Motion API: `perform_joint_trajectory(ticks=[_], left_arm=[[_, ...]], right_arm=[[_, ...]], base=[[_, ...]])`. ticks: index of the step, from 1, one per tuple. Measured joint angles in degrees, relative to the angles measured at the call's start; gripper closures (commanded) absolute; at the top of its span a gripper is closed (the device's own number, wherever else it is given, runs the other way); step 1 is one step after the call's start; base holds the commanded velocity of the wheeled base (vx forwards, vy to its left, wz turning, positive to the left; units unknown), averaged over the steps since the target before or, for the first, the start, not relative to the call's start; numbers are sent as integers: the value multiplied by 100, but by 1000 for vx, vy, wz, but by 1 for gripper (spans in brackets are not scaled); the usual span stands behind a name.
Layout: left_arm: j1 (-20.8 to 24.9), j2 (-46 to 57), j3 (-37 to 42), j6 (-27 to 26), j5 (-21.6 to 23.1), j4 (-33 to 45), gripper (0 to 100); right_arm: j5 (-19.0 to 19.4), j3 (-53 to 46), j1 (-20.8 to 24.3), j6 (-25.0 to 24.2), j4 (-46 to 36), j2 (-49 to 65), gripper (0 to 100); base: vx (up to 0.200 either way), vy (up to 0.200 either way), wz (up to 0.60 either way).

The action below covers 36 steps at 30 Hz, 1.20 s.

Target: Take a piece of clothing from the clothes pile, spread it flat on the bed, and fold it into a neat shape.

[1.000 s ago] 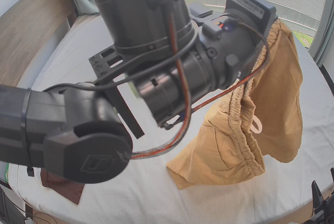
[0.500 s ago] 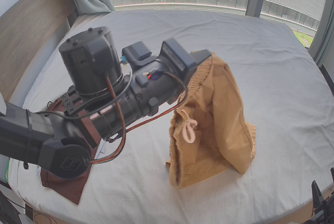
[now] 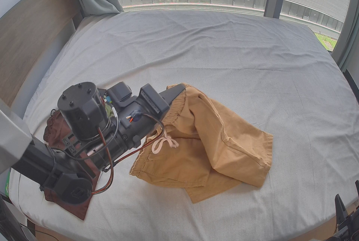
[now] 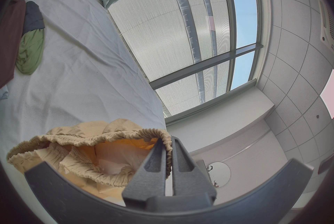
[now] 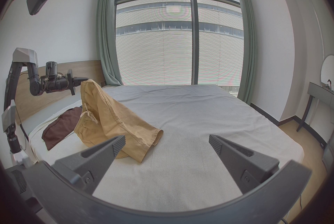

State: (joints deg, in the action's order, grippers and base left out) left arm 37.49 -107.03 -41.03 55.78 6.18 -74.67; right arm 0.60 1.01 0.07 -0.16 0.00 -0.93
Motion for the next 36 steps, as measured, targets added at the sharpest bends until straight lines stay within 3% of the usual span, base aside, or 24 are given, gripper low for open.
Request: perform_joint_trajectory(ticks=[15, 29, 36], left_arm=[[-616, -297, 1273, -145, 0, -1335, 100], [-1373, -383, 1648, -340, 222, -1409, 100], [-1798, -390, 1771, -714, 497, -1409, 100]], right_arm=[[0, 0, -2, 6, 0, 0, 0], [0, 0, -5, 11, 0, 0, 0], [-2, 0, 2, 16, 0, 0, 0]], base=[[0, 0, 0], [0, 0, 0], [0, 0, 0]])
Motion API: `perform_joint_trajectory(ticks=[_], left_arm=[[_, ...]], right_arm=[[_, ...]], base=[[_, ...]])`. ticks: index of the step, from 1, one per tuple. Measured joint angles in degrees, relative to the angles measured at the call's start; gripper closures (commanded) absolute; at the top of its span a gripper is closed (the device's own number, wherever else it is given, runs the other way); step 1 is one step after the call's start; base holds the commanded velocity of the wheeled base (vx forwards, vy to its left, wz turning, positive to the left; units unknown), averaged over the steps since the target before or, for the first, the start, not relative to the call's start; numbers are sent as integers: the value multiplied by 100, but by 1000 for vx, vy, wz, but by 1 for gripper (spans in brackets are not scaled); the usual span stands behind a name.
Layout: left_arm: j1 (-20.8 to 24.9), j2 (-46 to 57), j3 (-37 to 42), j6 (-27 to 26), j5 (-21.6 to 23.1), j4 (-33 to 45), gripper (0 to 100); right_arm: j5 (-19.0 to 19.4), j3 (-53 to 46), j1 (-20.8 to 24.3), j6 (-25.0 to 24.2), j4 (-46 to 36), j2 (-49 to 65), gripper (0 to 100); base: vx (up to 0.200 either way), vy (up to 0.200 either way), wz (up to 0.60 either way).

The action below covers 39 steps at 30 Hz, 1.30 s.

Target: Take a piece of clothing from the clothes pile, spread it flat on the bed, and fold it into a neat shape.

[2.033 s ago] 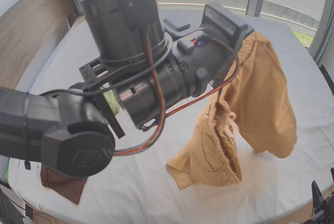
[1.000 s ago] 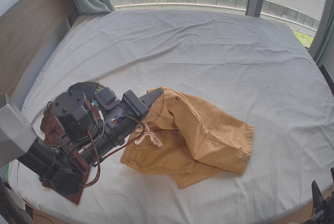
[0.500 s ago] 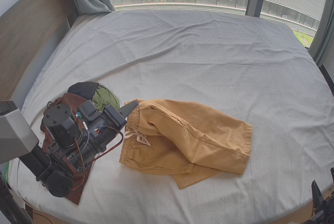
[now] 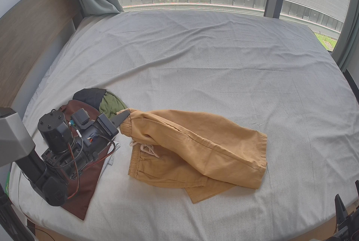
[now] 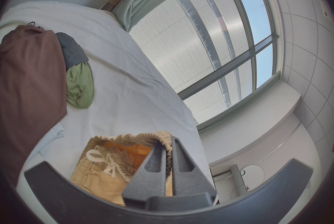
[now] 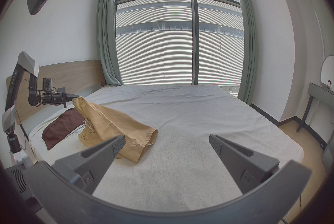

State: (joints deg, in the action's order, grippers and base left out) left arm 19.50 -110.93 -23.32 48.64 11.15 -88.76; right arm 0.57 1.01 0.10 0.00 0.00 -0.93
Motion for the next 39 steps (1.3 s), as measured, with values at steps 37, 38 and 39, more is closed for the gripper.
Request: perform_joint_trajectory(ticks=[37, 38, 39], left_arm=[[-484, -227, 116, -332, 187, -13, 100], [-484, -221, 117, -329, 187, -13, 100], [-484, -213, 117, -329, 189, -11, 100]], right_arm=[[27, 0, 4, 33, 0, 0, 0], [24, 0, 6, 33, 5, 0, 0], [32, 0, 6, 33, 24, 0, 0]], base=[[0, 0, 0], [0, 0, 0], [0, 0, 0]])
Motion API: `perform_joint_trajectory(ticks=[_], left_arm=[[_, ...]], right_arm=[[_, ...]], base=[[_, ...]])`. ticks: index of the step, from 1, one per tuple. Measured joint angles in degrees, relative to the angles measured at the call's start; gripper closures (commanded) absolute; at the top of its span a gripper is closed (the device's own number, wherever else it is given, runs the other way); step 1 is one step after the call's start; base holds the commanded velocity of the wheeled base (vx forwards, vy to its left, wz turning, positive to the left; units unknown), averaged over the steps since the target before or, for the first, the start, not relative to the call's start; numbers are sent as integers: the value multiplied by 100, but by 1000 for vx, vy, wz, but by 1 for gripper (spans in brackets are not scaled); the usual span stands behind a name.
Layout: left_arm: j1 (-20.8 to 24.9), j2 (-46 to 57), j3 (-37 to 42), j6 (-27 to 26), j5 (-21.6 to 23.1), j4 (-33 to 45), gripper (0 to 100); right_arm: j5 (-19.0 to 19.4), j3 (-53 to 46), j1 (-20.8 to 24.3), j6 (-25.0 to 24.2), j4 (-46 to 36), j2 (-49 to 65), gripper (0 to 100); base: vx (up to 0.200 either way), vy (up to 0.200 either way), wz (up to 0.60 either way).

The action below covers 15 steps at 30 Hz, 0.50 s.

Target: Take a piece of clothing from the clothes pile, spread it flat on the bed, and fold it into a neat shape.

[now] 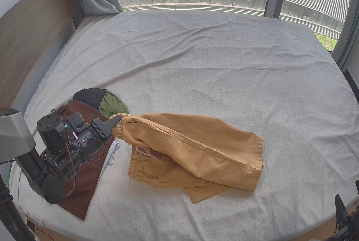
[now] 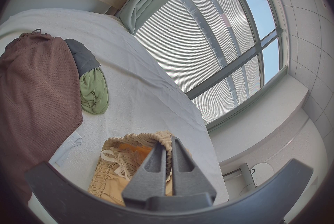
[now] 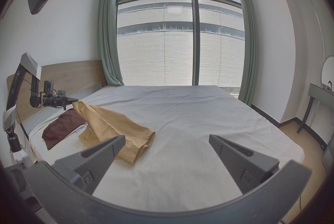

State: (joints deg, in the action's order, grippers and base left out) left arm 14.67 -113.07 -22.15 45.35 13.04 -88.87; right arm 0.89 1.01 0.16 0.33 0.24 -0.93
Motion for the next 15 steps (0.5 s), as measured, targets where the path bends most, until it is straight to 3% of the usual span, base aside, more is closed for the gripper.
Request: perform_joint_trajectory(ticks=[8, 15], left_arm=[[-6, 15, 2, -5, 0, 0, 100], [-15, 78, -15, 2, 9, 0, 100]], right_arm=[[50, 469, 48, -43, 528, -235, 0], [138, 916, 466, -523, 638, -1036, 0]], base=[[0, 0, 0], [0, 0, 0]])
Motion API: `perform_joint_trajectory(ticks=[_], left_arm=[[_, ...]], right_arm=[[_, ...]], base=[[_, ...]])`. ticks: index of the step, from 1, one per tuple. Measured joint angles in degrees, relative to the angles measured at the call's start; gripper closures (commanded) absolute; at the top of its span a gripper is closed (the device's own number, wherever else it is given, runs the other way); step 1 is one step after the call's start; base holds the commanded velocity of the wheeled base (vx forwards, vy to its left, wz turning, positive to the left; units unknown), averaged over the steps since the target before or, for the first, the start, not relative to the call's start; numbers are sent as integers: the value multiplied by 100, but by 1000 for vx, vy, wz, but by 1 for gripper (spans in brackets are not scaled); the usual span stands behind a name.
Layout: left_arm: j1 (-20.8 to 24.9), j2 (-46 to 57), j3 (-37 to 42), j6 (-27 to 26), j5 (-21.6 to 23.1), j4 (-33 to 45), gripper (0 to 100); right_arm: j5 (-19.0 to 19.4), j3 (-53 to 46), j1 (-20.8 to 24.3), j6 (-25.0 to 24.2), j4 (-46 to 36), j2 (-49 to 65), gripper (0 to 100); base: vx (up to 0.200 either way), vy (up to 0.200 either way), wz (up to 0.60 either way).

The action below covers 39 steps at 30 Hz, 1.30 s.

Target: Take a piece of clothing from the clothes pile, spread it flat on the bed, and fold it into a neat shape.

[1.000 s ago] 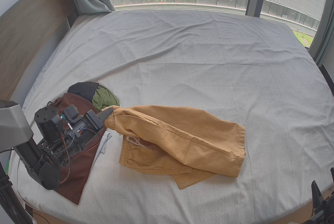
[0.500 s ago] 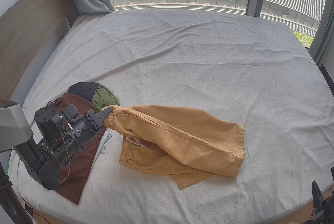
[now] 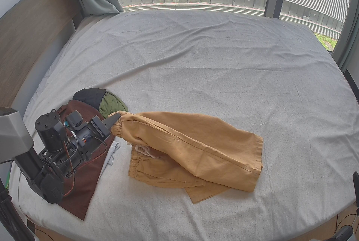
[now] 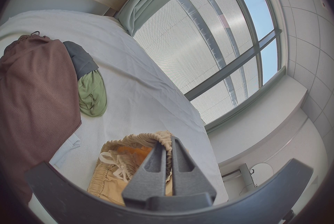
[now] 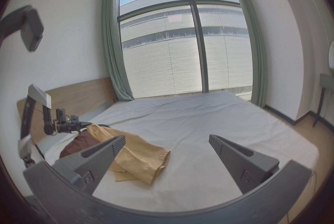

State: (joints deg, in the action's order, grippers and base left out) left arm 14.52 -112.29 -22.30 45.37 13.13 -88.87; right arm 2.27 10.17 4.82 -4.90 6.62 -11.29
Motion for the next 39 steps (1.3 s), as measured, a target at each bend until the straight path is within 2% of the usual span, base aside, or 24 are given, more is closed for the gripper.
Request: perform_joint_trajectory(ticks=[6, 16, 21, 27, 33, 39], left_arm=[[-6, 105, -11, 2, 6, 5, 100], [4, 369, -28, 28, 17, 5, 100], [22, 463, -33, 26, 17, 7, 100], [4, 514, -55, 39, 20, 7, 100], [-13, 534, -82, 41, 24, 5, 100], [-24, 534, -99, 48, 30, 5, 100]], right_arm=[[241, 468, 478, -634, 5, -885, 0], [1379, 1307, 763, -848, 68, -2445, 0], [1727, 1705, 848, -875, 441, -3259, 0], [1968, 1758, 933, -939, 1007, -3896, 0], [2000, 1698, 1075, -1012, 1270, -4436, 0], [2003, 1580, 1263, -1308, 1681, -4904, 0]], base=[[0, 0, 0], [0, 0, 0], [0, 0, 0], [0, 0, 0], [0, 0, 0], [0, 0, 0]])
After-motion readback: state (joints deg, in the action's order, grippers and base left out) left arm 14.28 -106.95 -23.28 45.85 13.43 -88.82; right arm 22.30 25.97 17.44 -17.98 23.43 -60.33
